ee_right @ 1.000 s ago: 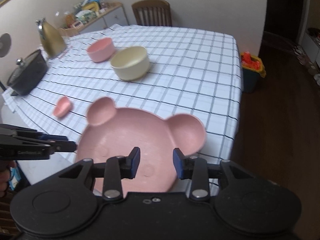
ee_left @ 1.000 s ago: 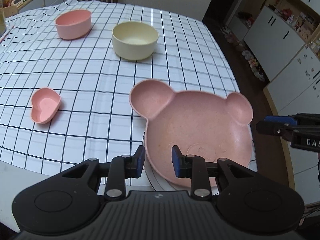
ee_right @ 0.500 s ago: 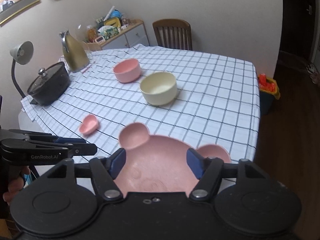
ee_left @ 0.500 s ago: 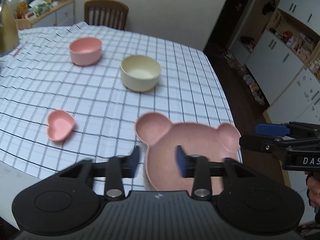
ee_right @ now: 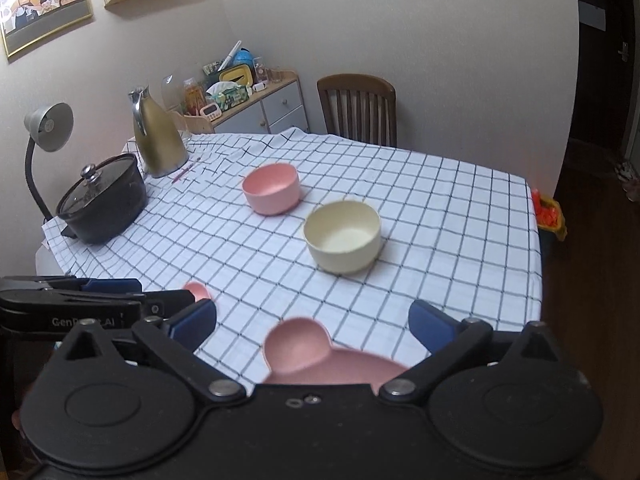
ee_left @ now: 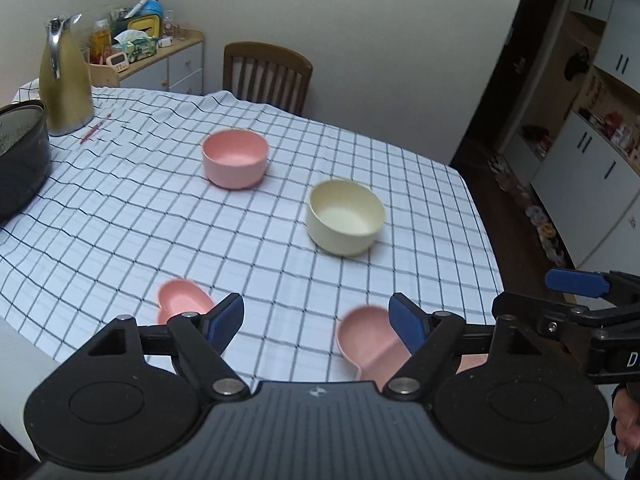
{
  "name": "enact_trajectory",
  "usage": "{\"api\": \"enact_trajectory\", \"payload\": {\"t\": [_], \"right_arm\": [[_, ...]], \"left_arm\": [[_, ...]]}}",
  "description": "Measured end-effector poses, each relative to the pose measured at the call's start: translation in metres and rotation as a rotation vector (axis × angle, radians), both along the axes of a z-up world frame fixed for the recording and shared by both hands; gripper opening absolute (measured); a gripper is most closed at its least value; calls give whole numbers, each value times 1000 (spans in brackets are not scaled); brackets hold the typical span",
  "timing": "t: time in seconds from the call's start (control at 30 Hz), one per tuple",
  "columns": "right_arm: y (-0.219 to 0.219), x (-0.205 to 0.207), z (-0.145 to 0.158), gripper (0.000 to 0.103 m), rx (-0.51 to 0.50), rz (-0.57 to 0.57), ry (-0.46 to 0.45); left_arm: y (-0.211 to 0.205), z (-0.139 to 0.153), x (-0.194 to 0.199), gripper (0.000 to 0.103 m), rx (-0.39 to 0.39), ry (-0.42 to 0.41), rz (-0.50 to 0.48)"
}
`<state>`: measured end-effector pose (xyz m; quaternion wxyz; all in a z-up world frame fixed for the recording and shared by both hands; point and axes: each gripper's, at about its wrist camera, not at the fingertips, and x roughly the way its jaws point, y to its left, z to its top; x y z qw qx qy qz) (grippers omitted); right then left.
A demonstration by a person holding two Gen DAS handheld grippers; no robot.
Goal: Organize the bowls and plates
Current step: 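Move both grippers to the pink bowl and close on its rim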
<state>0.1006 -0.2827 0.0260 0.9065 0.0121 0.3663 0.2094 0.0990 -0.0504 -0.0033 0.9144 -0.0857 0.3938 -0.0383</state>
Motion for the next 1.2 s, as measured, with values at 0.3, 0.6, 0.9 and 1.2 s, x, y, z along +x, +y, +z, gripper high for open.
{"api": "enact_trajectory", "payload": {"t": [0.3,0.6,0.9,1.2], "right_arm": [[39,57,8,103,7,-60,7],[90,128,-9,102,16,-126,73],[132,194,-38,97,7,-182,128],[162,259,-79,88,9,-262,207]], "left_arm": [[47,3,67,80,-1,-11,54],[96,-10,144,80,11,13,53],[129,-39,217,80,46,56,28],[149,-78,285,80,18,132,39]]}}
